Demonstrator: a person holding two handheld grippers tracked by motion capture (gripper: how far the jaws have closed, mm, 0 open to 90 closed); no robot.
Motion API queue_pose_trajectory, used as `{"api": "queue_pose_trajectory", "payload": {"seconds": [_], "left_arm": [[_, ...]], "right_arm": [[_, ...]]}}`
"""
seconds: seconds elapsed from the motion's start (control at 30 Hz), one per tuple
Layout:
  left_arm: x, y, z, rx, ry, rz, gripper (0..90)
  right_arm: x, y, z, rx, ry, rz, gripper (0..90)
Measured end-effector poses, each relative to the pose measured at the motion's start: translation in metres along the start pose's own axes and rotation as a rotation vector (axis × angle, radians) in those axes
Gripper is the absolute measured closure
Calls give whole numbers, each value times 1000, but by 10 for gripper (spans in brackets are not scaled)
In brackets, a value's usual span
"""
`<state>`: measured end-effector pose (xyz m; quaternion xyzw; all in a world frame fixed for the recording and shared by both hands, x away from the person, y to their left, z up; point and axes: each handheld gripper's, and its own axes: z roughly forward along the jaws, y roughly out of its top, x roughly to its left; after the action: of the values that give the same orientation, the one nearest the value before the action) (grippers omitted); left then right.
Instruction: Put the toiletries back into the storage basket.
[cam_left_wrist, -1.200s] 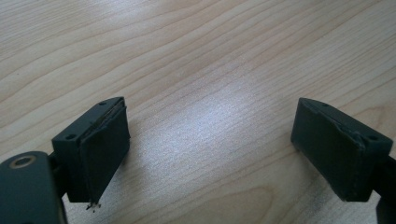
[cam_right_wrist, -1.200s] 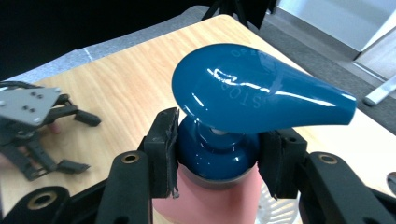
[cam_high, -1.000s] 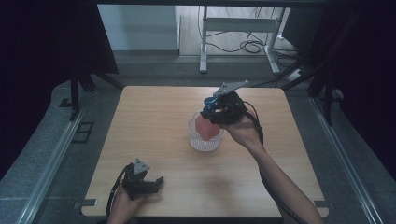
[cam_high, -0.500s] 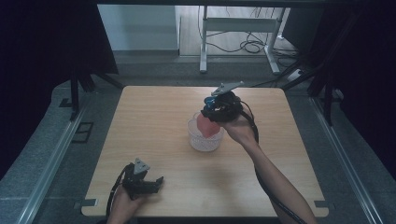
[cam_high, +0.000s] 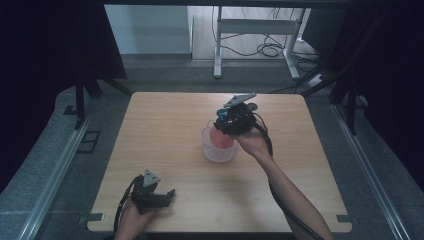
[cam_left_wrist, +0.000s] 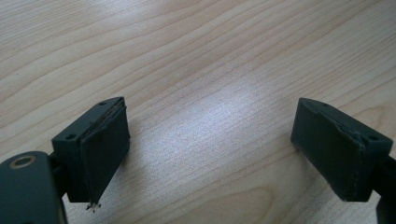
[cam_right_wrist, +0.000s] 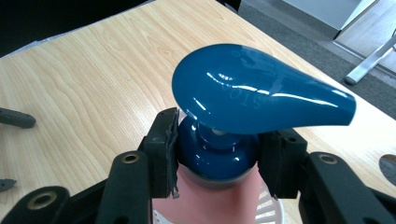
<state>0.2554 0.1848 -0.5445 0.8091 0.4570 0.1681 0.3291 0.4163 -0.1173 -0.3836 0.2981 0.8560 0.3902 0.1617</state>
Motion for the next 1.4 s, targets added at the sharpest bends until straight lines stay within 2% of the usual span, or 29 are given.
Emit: {"api": "queue_pose_trajectory", "payload": {"seconds": [0.93, 1.2, 1.27, 1.4], "left_arm": [[0, 0, 0, 1, -2, 3, 113], [0, 0, 0, 1, -1, 3, 113], [0, 0, 0, 1, -1, 3, 113], [0, 0, 0, -1, -1, 1, 113]], "right_arm": [[-1, -31, 37, 22, 31, 37, 526], [-9, -37, 36, 1, 57, 81, 516], [-10, -38, 36, 3, 68, 93, 491], [-8, -38, 35, 9, 65, 89, 462]]}}
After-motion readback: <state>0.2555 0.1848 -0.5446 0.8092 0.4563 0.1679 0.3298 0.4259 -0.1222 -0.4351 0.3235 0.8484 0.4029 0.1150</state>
